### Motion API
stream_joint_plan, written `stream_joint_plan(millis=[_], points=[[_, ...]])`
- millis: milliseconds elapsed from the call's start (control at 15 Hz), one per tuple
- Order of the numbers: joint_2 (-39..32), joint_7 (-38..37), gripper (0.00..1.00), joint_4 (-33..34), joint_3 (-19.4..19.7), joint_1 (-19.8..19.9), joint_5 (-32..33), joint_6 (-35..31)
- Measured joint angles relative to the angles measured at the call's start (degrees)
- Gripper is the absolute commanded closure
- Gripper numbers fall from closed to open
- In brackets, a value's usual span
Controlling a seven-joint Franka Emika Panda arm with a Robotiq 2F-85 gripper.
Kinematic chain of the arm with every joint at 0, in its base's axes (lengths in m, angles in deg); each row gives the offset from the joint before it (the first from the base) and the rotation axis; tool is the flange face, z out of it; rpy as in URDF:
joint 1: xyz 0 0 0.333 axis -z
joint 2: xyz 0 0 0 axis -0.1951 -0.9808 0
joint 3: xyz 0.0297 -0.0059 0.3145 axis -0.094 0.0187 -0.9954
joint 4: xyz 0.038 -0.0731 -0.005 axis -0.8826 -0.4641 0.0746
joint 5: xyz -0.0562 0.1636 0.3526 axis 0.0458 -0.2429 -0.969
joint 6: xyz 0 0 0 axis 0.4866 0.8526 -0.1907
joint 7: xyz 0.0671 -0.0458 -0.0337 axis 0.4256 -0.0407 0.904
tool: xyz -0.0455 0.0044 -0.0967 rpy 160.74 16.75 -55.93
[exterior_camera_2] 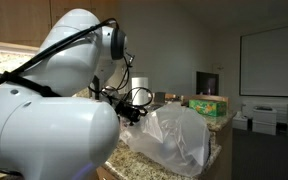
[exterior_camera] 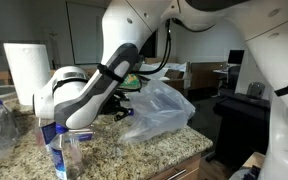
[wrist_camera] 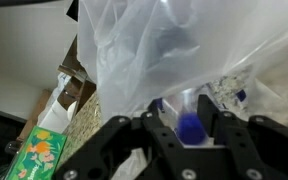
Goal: Put the water bottles inside the plastic bag
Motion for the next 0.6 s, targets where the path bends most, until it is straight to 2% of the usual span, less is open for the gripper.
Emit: stream_joint_plan(millis=[267,467,600], points=[[-0.01,-0.66,0.01,1.67,0.16,0.5,0.0,1.24],[-0.01,-1.61,0.0,3.75,0.12,1.03,-0.66,1.4],[0.06,-1.63,0.0,6.32,-0.32,1.88,-3.86,1.29]])
